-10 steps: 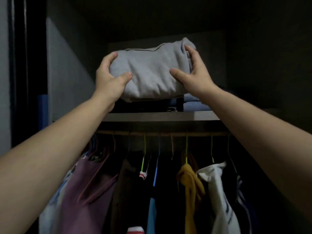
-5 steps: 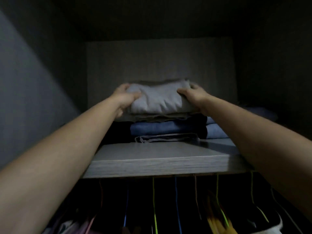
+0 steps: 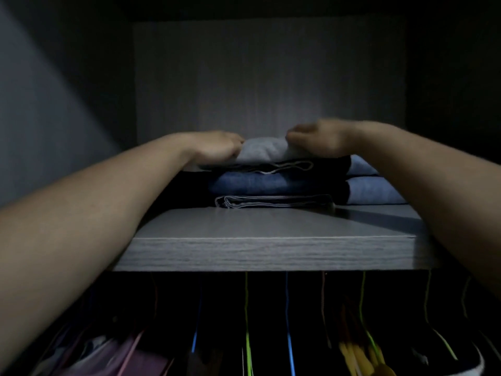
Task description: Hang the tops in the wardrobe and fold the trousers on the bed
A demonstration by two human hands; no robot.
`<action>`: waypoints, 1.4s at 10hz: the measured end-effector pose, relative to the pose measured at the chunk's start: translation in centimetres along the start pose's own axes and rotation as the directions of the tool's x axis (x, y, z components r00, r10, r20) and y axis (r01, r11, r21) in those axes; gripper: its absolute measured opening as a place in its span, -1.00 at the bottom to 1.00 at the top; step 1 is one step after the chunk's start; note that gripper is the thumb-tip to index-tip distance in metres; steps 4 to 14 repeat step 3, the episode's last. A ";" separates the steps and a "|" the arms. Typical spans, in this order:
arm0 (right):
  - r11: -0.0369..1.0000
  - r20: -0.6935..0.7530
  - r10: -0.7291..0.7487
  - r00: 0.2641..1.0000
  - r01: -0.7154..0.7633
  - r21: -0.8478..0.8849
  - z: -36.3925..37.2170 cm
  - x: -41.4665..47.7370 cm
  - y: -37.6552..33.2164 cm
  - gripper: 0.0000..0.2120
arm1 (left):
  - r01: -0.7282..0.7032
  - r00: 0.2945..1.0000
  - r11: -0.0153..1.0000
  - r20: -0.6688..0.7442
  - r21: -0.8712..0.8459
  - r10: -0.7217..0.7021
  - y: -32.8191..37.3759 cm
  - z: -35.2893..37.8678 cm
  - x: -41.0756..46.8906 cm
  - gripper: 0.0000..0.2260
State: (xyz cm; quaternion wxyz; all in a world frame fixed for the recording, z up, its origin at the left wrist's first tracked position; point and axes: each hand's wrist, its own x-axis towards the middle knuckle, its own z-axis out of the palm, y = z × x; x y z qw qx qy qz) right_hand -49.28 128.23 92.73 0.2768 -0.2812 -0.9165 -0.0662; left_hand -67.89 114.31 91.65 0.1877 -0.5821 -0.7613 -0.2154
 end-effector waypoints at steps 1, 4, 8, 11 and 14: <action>1.000 0.132 0.020 0.991 -0.020 -0.001 1.1 -0.2 0.3 -0.50 | -0.013 0.999 1.000 0.039 -0.015 0.014 0.0 0.5 0.0 -0.60; 0.999 0.023 0.028 0.999 -0.028 0.016 1.7 -1.5 -0.3 -0.50 | -0.018 1.000 0.988 -0.007 0.150 0.019 -0.1 1.2 -0.9 -0.58; 0.999 0.023 0.028 0.999 -0.028 0.016 1.7 -1.5 -0.3 -0.50 | -0.018 1.000 0.988 -0.007 0.150 0.019 -0.1 1.2 -0.9 -0.58; 0.999 0.023 0.028 0.999 -0.028 0.016 1.7 -1.5 -0.3 -0.50 | -0.018 1.000 0.988 -0.007 0.150 0.019 -0.1 1.2 -0.9 -0.58; 0.999 0.023 0.028 0.999 -0.028 0.016 1.7 -1.5 -0.3 -0.50 | -0.018 1.000 0.988 -0.007 0.150 0.019 -0.1 1.2 -0.9 -0.58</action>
